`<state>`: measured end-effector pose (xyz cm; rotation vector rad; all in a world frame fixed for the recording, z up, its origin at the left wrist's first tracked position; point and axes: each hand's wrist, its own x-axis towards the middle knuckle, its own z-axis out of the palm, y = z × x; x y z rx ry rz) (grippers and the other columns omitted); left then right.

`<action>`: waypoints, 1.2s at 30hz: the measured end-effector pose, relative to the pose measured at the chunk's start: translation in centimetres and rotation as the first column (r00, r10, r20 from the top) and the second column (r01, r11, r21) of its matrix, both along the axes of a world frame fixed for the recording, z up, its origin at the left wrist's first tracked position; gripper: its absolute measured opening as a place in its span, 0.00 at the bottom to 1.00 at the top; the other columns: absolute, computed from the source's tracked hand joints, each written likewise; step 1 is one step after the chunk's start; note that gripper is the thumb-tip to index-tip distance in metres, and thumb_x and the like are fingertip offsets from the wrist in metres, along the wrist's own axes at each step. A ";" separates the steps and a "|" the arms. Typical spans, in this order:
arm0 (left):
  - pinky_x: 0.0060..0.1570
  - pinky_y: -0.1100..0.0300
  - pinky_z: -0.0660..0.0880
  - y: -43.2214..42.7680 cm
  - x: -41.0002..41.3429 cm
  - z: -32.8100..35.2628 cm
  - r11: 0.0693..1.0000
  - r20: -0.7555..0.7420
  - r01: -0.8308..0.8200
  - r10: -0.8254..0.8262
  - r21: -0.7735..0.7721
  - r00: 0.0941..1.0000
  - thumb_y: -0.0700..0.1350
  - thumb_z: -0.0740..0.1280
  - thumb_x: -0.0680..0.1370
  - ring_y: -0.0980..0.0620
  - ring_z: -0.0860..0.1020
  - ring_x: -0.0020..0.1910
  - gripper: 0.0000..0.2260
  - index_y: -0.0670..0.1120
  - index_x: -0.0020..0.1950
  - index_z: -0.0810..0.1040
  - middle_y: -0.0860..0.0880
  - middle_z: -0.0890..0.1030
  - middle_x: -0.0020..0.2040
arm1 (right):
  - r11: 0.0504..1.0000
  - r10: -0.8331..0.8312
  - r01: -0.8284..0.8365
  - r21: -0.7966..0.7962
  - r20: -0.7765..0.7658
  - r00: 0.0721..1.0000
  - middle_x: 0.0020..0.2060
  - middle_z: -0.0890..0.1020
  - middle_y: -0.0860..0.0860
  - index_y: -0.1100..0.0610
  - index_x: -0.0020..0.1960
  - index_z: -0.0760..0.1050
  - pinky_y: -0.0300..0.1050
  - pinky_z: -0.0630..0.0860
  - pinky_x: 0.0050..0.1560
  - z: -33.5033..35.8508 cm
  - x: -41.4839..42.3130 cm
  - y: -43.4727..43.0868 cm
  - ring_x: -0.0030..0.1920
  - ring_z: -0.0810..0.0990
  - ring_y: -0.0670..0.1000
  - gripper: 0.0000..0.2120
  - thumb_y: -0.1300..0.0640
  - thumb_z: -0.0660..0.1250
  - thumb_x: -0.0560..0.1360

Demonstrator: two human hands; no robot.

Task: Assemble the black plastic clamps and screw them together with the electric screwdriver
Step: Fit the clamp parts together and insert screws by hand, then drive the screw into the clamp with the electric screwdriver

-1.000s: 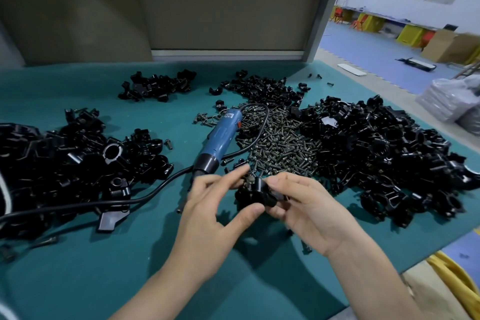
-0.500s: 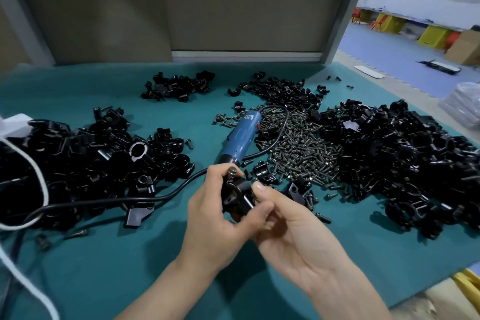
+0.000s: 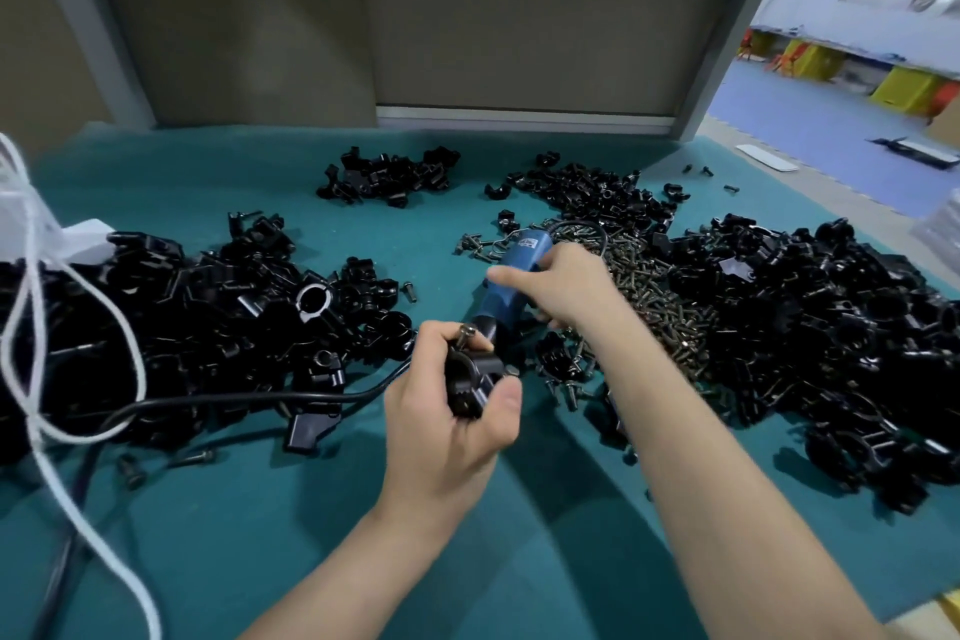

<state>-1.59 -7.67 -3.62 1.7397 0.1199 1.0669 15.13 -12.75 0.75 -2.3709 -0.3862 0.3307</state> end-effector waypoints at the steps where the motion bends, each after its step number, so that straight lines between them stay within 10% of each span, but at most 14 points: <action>1: 0.31 0.75 0.64 0.1 0.1 0.0 1.000 -0.007 -0.018 0.018 0.000 1.000 0.56 0.62 0.69 0.63 0.72 0.28 0.11 0.51 0.44 0.69 0.61 0.77 0.35 | 0.995 -0.030 0.031 -0.095 0.014 0.999 0.49 0.81 0.56 0.61 0.59 0.73 0.53 0.81 0.49 -0.6 0.5 1.1 0.46 0.83 0.58 0.34 0.36 0.73 0.66; 6: 0.30 0.68 0.67 2.0 0.3 -0.2 0.991 -0.022 -0.112 0.111 -0.068 0.994 0.56 0.61 0.69 0.59 0.72 0.26 0.13 0.47 0.44 0.69 0.57 0.76 0.31 | 0.982 -0.175 0.171 -0.074 -0.047 0.983 0.45 0.76 0.52 0.56 0.52 0.68 0.44 0.71 0.39 -2.4 1.5 3.8 0.40 0.76 0.53 0.26 0.41 0.73 0.65; 9: 0.30 0.68 0.67 2.8 0.3 -0.2 0.982 -0.036 -0.164 0.161 -0.095 0.986 0.56 0.61 0.69 0.58 0.72 0.26 0.14 0.46 0.44 0.70 0.55 0.75 0.27 | 0.950 -0.180 0.223 0.217 -0.203 0.963 0.43 0.78 0.53 0.58 0.53 0.71 0.44 0.74 0.37 -2.7 2.3 3.0 0.41 0.78 0.54 0.26 0.44 0.74 0.63; 14: 0.28 0.67 0.65 3.5 0.4 -0.4 0.969 -0.079 -0.176 0.164 -0.174 0.983 0.58 0.62 0.70 0.58 0.69 0.25 0.10 0.54 0.43 0.69 0.57 0.74 0.28 | 0.426 0.128 0.467 0.775 -0.562 0.817 0.39 0.81 0.53 0.59 0.52 0.74 0.45 0.80 0.36 -2.7 2.9 1.4 0.33 0.81 0.51 0.20 0.54 0.74 0.65; 17: 0.27 0.65 0.66 4.0 0.6 -0.8 0.974 -0.145 -0.154 0.131 -0.165 0.981 0.60 0.63 0.69 0.58 0.68 0.26 0.12 0.53 0.42 0.70 0.57 0.73 0.28 | -0.099 0.447 0.661 0.744 -0.560 0.698 0.36 0.79 0.55 0.62 0.48 0.72 0.43 0.79 0.30 -2.5 3.1 0.4 0.30 0.79 0.52 0.17 0.58 0.72 0.62; 20: 0.27 0.72 0.64 4.1 1.1 -1.1 0.990 -0.242 -0.127 0.107 -0.066 0.964 0.59 0.64 0.67 0.60 0.69 0.27 0.14 0.49 0.42 0.70 0.60 0.74 0.30 | -0.351 0.584 0.668 0.656 -0.405 0.704 0.46 0.82 0.59 0.62 0.54 0.72 0.43 0.80 0.30 -1.4 3.1 -0.5 0.37 0.84 0.56 0.18 0.63 0.68 0.65; 25: 0.26 0.72 0.65 3.7 1.5 -1.5 1.000 -0.348 0.007 -0.012 -0.015 0.938 0.53 0.69 0.65 0.61 0.68 0.26 0.13 0.48 0.40 0.69 0.57 0.73 0.30 | -0.340 0.568 0.618 0.709 -0.369 0.736 0.30 0.76 0.49 0.58 0.45 0.77 0.36 0.74 0.26 0.2 3.0 -0.5 0.26 0.75 0.45 0.07 0.56 0.69 0.69; 36: 0.27 0.71 0.64 3.8 1.2 -1.1 0.995 -0.319 0.025 0.007 0.096 0.948 0.57 0.67 0.65 0.60 0.67 0.26 0.16 0.48 0.40 0.68 0.52 0.73 0.31 | -0.267 0.438 0.419 0.868 -0.279 0.855 0.39 0.79 0.46 0.54 0.49 0.70 0.36 0.71 0.27 2.1 2.2 0.1 0.25 0.70 0.44 0.04 0.54 0.62 0.79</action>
